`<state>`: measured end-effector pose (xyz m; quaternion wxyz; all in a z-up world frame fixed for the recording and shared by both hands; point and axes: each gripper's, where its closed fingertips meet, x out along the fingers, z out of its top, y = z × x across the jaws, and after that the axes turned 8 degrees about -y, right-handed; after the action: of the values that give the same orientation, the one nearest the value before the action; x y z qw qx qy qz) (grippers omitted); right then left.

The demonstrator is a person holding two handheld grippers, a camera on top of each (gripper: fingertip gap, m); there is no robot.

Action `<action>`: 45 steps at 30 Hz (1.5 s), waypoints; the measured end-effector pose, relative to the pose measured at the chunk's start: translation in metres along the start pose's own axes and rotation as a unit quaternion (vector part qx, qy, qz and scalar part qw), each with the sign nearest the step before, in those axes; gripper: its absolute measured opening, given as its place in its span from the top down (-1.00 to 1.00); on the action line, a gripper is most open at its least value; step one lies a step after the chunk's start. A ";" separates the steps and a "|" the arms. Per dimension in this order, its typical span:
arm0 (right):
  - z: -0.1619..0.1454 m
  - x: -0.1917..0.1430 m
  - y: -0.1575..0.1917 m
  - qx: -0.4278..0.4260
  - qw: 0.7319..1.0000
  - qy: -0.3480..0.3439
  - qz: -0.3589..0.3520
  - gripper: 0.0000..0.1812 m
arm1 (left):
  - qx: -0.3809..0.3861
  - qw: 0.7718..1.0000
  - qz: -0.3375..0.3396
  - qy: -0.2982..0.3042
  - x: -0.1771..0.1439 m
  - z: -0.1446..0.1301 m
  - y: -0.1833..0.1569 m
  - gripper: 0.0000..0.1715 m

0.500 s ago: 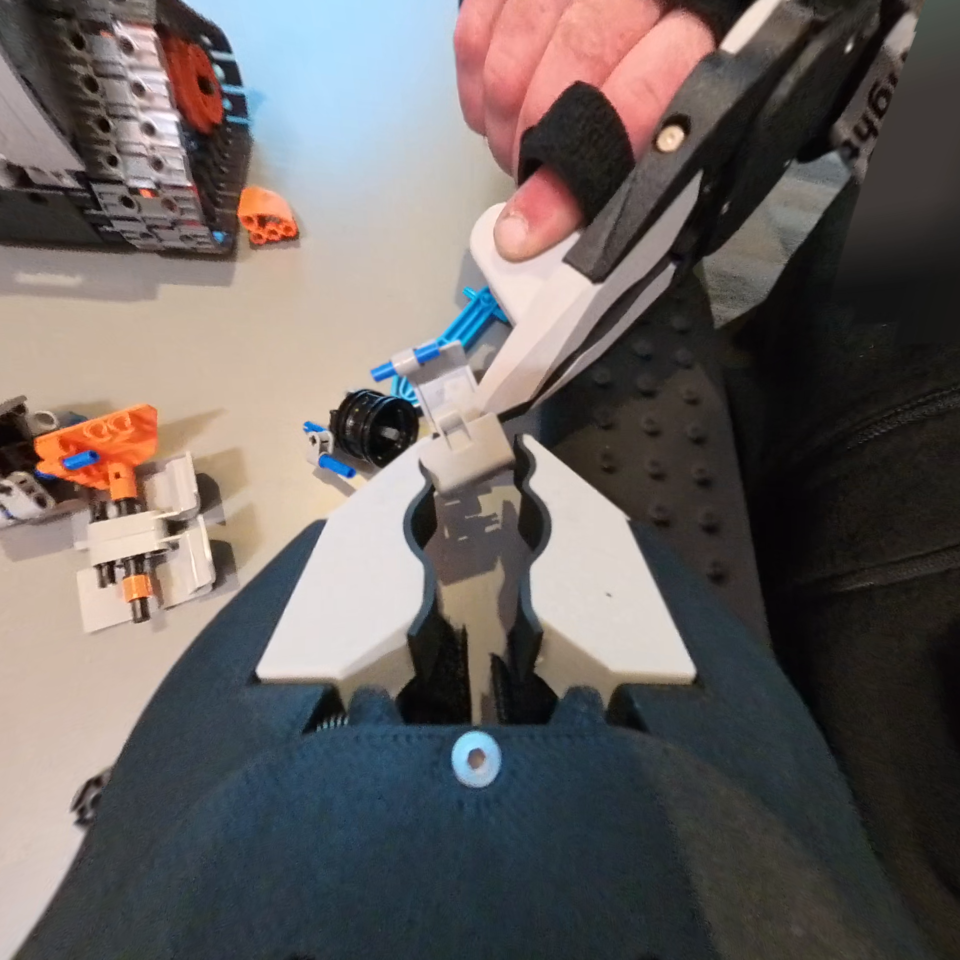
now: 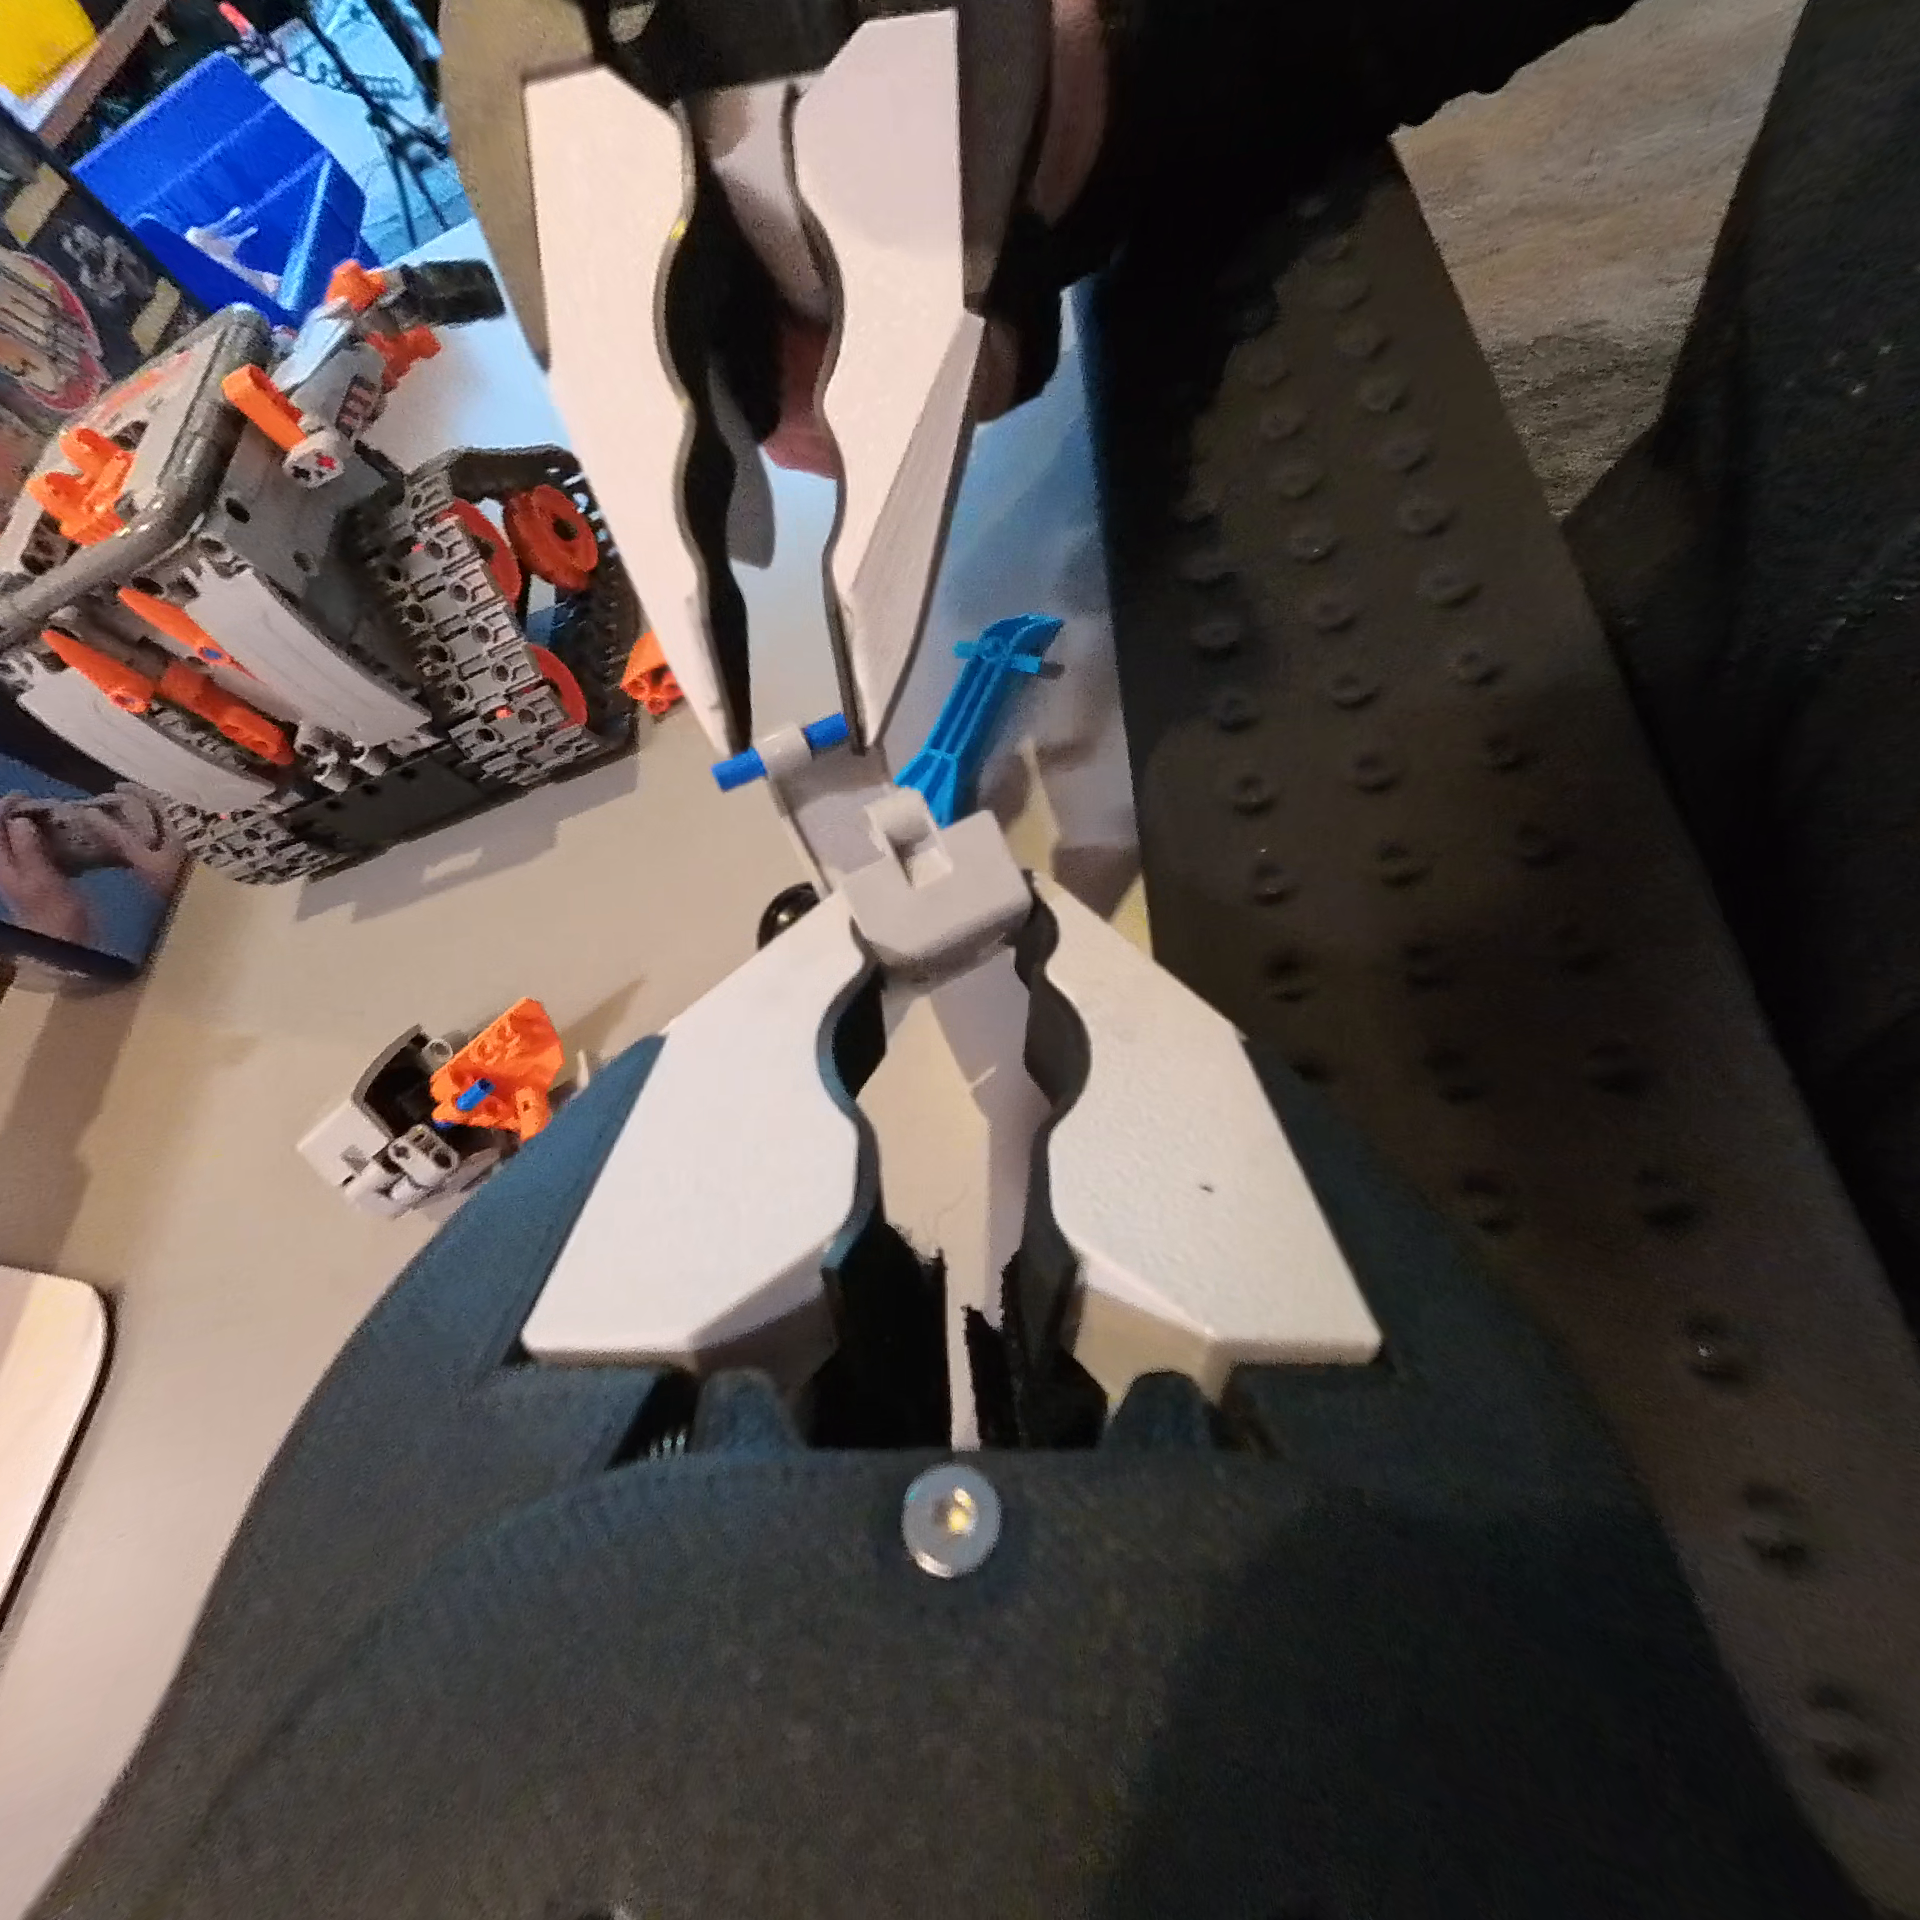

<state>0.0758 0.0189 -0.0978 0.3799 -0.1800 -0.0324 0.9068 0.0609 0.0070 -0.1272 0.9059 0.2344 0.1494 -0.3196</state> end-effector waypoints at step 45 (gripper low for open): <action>-0.006 0.010 0.018 -0.079 0.996 0.044 0.008 1.00 | 0.149 0.986 0.070 0.020 -0.002 0.010 0.013 0.94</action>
<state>0.0599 0.0125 -0.1102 0.3586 -0.2490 -0.0856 0.8956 0.0686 0.0118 -0.1140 0.8779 0.3830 0.1009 -0.2692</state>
